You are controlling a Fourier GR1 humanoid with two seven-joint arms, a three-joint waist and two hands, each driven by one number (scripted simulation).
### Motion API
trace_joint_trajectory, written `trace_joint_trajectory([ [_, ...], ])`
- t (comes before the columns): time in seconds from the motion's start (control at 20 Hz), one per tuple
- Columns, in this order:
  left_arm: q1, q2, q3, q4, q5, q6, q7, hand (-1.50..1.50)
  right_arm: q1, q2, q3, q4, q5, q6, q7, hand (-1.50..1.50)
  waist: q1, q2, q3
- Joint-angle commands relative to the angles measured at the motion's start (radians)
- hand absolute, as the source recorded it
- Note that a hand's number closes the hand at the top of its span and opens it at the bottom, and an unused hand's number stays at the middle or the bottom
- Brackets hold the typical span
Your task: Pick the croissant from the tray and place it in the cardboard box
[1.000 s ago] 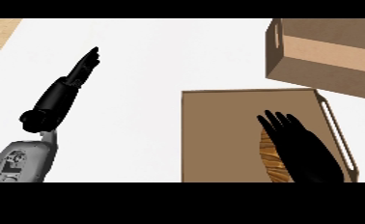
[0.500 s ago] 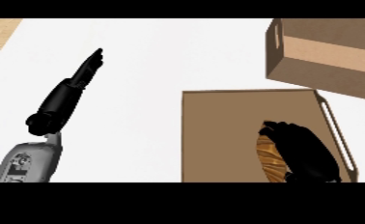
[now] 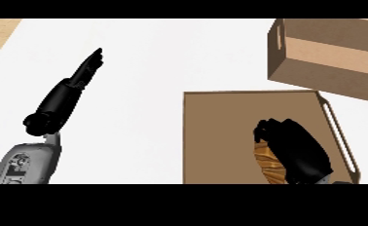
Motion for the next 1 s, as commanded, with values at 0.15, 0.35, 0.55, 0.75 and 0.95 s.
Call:
trace_joint_trajectory([
  [0.15,-0.004,-0.018,-0.018,-0.029,0.002,-0.003,0.022,0.00,-0.042,-0.063,0.111,-0.015,-0.163,-0.012,-0.446,1.50,0.029,0.007,0.011],
  [0.35,0.028,-0.025,-0.020,0.006,-0.030,0.018,-0.030,0.00,-0.065,-0.114,-0.026,0.053,-0.248,-0.154,-0.685,1.50,0.005,0.008,0.011],
  [0.55,0.030,-0.049,-0.040,-0.074,-0.041,0.036,0.045,0.00,-0.076,-0.144,-0.116,-0.087,-0.303,-0.128,-0.731,1.50,-0.004,0.002,0.009],
  [0.75,0.001,-0.045,-0.027,0.004,-0.058,0.034,-0.013,0.00,-0.084,-0.200,-0.309,-0.181,-0.470,-0.051,-0.756,1.50,-0.015,0.004,0.009],
  [0.95,0.026,0.001,0.023,-0.049,0.001,-0.015,0.028,0.00,-0.096,-0.145,-0.460,-0.190,-0.598,-0.009,-0.581,1.50,-0.009,0.002,0.008],
])
